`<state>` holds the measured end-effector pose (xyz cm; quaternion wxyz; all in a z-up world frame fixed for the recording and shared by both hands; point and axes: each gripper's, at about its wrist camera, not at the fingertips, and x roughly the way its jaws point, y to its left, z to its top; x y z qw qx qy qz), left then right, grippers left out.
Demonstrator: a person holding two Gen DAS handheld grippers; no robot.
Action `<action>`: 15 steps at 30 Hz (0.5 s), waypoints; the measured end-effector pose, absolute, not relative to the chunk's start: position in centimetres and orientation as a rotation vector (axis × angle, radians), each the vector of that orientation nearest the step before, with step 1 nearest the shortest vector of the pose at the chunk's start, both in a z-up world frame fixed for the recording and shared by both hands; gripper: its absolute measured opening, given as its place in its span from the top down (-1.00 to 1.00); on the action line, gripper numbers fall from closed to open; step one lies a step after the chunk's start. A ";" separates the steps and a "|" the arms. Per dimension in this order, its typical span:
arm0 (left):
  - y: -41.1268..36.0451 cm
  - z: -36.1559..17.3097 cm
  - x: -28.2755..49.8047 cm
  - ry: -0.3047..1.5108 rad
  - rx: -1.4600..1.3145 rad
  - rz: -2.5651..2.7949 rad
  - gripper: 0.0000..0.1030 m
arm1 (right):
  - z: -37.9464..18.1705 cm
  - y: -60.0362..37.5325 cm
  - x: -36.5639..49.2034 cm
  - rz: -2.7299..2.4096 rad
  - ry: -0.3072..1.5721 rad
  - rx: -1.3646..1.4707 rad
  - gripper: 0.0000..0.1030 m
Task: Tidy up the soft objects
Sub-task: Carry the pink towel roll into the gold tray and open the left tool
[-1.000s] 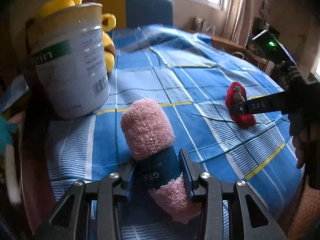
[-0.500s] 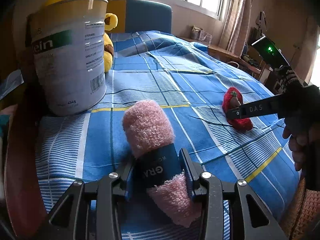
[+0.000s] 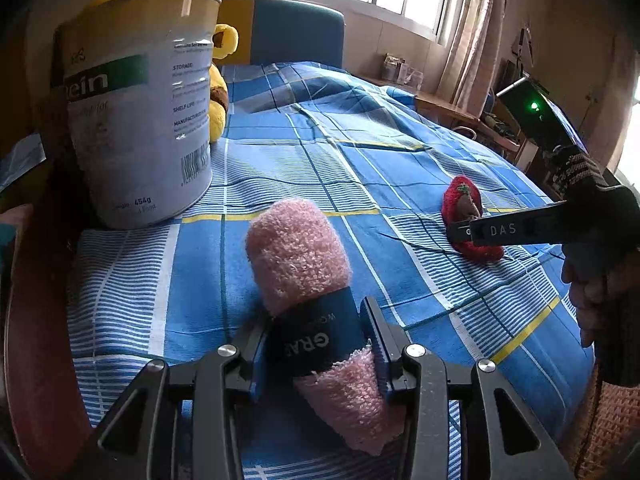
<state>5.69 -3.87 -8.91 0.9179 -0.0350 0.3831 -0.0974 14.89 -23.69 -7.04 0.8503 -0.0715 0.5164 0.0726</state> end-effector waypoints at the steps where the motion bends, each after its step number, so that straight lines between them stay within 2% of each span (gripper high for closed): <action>1: -3.8 -8.9 5.7 0.789 -0.071 -0.200 0.15 | -7.0 -23.6 14.8 0.153 1.087 -0.153 0.33; 15: -3.9 -6.7 4.7 0.863 -0.052 -0.190 0.26 | -7.1 -23.4 14.8 0.162 1.069 -0.179 0.33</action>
